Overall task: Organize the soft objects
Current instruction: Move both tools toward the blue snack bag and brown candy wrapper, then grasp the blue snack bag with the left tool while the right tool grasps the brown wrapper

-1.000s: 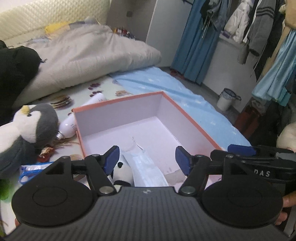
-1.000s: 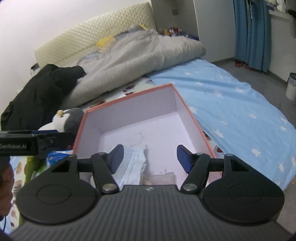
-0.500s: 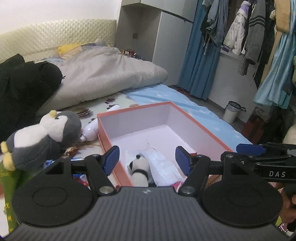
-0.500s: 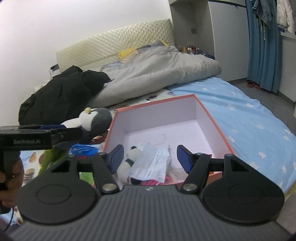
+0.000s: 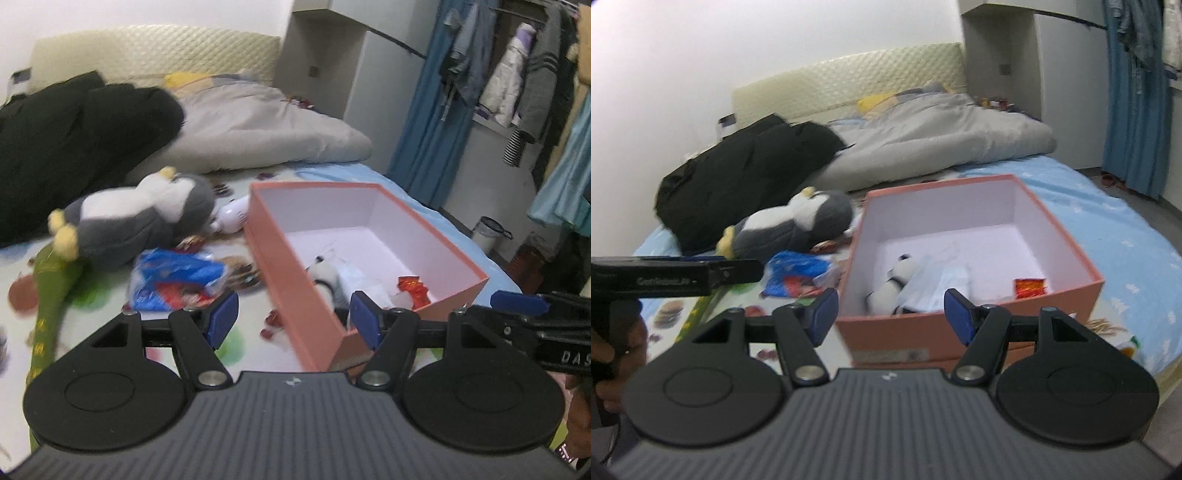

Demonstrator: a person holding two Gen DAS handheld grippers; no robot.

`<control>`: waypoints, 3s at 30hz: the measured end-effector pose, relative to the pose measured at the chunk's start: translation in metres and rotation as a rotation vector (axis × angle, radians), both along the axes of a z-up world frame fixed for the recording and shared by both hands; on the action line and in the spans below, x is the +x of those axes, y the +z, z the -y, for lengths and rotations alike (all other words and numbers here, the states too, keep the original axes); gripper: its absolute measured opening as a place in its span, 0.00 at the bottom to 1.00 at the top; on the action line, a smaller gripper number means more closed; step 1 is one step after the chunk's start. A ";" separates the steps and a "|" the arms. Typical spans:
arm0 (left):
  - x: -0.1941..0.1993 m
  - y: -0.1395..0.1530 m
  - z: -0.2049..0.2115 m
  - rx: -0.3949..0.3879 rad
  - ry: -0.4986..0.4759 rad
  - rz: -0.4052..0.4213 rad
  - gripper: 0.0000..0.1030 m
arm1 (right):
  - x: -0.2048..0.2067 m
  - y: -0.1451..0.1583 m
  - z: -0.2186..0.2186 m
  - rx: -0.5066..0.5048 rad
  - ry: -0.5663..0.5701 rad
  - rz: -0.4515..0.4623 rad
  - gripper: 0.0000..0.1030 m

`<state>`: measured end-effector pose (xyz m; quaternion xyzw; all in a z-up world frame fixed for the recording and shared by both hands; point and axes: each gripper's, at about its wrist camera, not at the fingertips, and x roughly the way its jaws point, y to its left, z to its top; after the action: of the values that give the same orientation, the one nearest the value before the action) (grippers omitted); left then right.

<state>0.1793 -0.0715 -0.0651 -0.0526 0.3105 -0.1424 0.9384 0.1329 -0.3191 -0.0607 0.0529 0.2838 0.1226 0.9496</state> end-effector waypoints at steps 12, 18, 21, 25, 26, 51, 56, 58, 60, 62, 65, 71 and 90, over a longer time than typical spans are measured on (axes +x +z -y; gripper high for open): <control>-0.060 -0.007 -0.040 -0.030 0.149 -0.002 0.70 | -0.022 -0.003 -0.045 -0.013 0.151 -0.022 0.64; -0.070 -0.019 -0.058 -0.054 0.203 -0.017 0.70 | -0.021 -0.007 -0.061 -0.011 0.169 -0.044 0.64; -0.063 -0.031 -0.066 -0.060 0.220 -0.037 0.70 | -0.014 -0.010 -0.070 -0.018 0.182 -0.067 0.64; -0.044 -0.046 -0.077 -0.080 0.237 -0.053 0.70 | 0.003 -0.011 -0.084 -0.039 0.201 -0.071 0.64; -0.038 -0.049 -0.080 -0.089 0.238 -0.055 0.70 | 0.010 -0.011 -0.087 -0.042 0.204 -0.071 0.64; 0.161 -0.138 -0.150 -0.182 0.261 -0.138 0.70 | 0.242 -0.074 -0.200 -0.013 0.145 -0.200 0.63; 0.187 -0.156 -0.155 -0.159 0.239 -0.142 0.69 | 0.277 -0.100 -0.214 -0.004 0.109 -0.240 0.57; 0.194 -0.161 -0.159 -0.177 0.227 -0.146 0.69 | 0.288 -0.109 -0.218 -0.003 0.098 -0.248 0.55; 0.199 -0.164 -0.161 -0.192 0.209 -0.142 0.69 | 0.297 -0.117 -0.222 -0.001 0.079 -0.251 0.53; 0.205 -0.168 -0.161 -0.185 0.202 -0.144 0.67 | 0.307 -0.124 -0.225 0.004 0.050 -0.267 0.45; 0.212 -0.172 -0.163 -0.200 0.203 -0.152 0.65 | 0.319 -0.134 -0.228 0.033 0.028 -0.299 0.43; 0.224 -0.179 -0.163 -0.218 0.191 -0.169 0.51 | 0.332 -0.149 -0.227 0.061 0.003 -0.338 0.30; 0.165 -0.164 -0.169 -0.176 0.324 -0.220 0.23 | 0.283 -0.120 -0.223 0.044 0.057 -0.308 0.17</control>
<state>0.3441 0.0975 -0.2293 -0.1989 0.3849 -0.0099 0.9012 0.4163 -0.0958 -0.1810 0.0836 0.4247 0.1461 0.8895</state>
